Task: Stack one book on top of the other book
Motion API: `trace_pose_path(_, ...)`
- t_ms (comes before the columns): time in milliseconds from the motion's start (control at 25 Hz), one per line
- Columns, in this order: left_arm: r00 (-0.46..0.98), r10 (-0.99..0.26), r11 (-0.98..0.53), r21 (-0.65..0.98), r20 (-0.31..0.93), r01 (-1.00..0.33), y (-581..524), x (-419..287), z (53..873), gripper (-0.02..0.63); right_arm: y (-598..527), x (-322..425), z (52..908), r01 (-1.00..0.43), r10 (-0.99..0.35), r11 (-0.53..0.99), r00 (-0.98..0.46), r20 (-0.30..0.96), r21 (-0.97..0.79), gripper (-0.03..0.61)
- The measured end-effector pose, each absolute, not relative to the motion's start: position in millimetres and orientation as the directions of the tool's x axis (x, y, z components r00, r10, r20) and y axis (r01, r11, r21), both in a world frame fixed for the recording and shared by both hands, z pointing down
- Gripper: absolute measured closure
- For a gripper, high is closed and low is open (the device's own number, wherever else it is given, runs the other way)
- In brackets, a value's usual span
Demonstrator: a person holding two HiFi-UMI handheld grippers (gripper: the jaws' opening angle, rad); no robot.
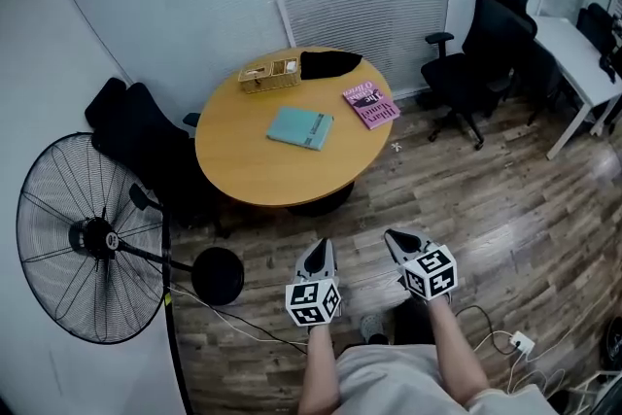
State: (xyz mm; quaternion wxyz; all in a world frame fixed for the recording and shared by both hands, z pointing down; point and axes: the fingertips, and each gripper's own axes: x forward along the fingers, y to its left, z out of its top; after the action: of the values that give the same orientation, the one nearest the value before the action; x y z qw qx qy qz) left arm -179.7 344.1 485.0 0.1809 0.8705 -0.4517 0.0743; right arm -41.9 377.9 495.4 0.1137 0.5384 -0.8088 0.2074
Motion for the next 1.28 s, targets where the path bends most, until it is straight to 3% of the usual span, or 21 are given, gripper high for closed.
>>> trace_pose_path(720, 0.566, -0.767, -0.530, 0.199, 0.302, -0.824, 270, -185, 485, 0.586, 279, -39, 508, -0.903, -0.808, 0.363, -0.428, 0.405, -0.229, 0.558)
trace_pose_path(1280, 0.532, -0.773, -0.484, 0.219, 0.347, -0.847, 142, -143, 489, 0.586, 155, 30, 517, -0.923, -0.822, 0.288, -0.375, 0.428, -0.256, 0.558)
